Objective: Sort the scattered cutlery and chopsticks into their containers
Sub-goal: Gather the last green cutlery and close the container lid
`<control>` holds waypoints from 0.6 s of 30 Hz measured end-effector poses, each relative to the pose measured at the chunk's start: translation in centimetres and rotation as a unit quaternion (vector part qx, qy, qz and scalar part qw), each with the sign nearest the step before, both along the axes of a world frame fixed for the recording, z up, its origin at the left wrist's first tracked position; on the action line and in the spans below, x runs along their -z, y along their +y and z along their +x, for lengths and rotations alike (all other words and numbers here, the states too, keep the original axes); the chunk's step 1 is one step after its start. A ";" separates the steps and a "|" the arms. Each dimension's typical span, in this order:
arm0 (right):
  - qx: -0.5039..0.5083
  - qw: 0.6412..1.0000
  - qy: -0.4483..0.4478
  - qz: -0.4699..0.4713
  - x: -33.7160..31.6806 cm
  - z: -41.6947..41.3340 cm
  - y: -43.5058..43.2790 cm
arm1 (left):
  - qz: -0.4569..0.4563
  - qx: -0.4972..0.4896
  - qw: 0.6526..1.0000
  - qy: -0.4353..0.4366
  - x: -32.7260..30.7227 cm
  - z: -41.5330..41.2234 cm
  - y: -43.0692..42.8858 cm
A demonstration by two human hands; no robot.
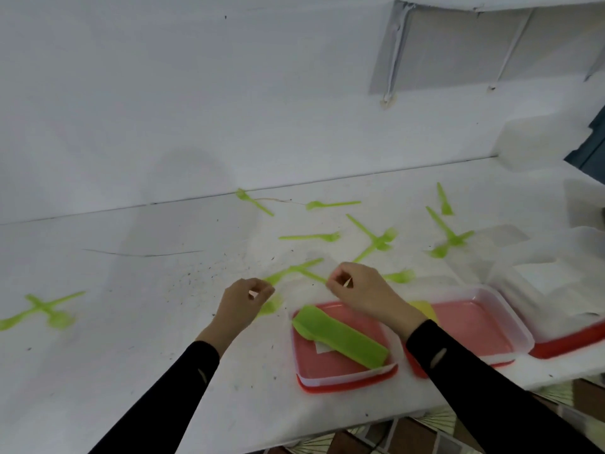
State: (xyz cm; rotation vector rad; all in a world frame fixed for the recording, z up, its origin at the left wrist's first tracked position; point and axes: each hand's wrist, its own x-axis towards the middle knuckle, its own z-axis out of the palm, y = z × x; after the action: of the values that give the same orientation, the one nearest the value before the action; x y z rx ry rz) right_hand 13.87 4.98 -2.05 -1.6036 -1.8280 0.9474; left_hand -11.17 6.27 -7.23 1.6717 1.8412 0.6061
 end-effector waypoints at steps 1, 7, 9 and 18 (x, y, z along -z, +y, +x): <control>0.003 1.000 0.007 0.008 -0.1 -0.3 0.8 | -0.004 0.014 1.000 0.018 0.4 -0.4 -0.2; -0.028 0.996 -0.087 0.001 1.5 -2.5 6.2 | -0.042 0.041 0.993 0.100 1.0 -1.2 -0.9; -0.072 0.986 -0.154 0.003 2.4 -3.9 7.6 | -0.044 0.038 0.994 0.093 0.9 -1.2 -1.0; -0.251 0.876 -0.403 0.086 4.3 -7.9 10.8 | 0.008 0.058 0.997 0.060 0.9 -1.8 0.1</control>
State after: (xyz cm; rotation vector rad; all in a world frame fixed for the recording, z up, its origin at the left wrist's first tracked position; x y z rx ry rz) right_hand 5.97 15.73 -6.33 -1.5491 -2.9026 0.2506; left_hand -12.94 6.33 -8.10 1.8460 1.8100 0.4822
